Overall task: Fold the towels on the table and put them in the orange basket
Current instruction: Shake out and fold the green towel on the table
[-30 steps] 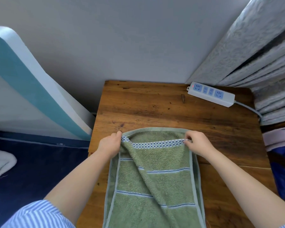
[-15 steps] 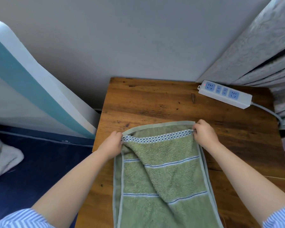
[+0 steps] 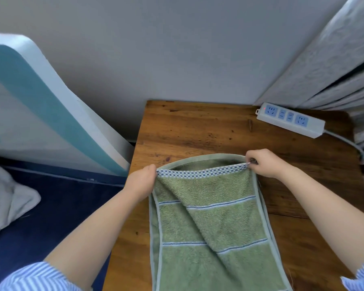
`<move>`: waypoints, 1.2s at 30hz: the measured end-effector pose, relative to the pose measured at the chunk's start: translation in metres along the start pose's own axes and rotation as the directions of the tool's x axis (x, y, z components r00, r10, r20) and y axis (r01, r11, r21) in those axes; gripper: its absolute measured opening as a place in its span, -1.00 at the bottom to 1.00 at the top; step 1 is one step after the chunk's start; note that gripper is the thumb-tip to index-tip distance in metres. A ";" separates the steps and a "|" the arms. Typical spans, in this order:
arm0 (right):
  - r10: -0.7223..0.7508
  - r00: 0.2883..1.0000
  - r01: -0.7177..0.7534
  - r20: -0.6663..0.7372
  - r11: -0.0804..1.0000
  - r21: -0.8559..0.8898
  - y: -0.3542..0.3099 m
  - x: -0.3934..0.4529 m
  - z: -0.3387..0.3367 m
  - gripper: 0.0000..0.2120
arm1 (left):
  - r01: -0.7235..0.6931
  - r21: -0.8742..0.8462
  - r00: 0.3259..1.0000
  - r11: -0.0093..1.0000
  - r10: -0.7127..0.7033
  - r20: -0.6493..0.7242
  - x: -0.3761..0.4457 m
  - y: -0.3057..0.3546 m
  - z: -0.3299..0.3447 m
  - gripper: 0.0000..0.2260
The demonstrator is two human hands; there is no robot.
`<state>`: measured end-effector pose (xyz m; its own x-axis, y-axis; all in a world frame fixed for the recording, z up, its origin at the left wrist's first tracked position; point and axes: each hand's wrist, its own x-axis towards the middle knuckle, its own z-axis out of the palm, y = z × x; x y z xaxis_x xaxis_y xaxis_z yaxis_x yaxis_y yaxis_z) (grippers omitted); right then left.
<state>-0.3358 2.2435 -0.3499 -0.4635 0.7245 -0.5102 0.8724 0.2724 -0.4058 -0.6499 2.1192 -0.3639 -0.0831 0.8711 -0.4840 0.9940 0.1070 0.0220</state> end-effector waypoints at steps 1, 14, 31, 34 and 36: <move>0.011 1.000 -0.011 0.009 1.000 0.025 0.000 -0.009 -0.004 -0.79 | 0.013 0.021 1.000 1.000 -0.013 0.007 -0.003 -0.003 -0.002 -0.87; 0.008 0.957 0.014 -0.290 0.997 0.074 -0.037 -0.145 -0.044 -0.84 | -0.210 0.212 0.956 0.954 0.246 -0.160 -0.086 -0.014 -0.065 -0.83; -0.012 0.481 -0.151 -0.877 0.984 -0.096 -0.123 -0.295 -0.084 -0.77 | -0.139 -0.175 0.644 0.975 -0.045 -0.764 -0.212 0.032 -0.176 -0.82; 0.055 0.634 -0.231 -0.772 0.965 -0.121 -0.119 -0.306 -0.078 -0.73 | -0.100 -0.045 0.719 0.994 0.040 -0.694 -0.221 0.022 -0.167 -0.78; 0.029 0.605 -0.210 -0.795 0.970 -0.125 -0.121 -0.311 -0.077 -0.73 | -0.124 -0.030 0.716 0.992 0.069 -0.695 -0.224 0.016 -0.165 -0.79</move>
<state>-0.2854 2.0335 -0.0834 -0.1321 0.9501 0.2827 0.9627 0.1909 -0.1919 -0.6271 2.0049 -0.1106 -0.0401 0.9641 0.2626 0.9941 0.0120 0.1079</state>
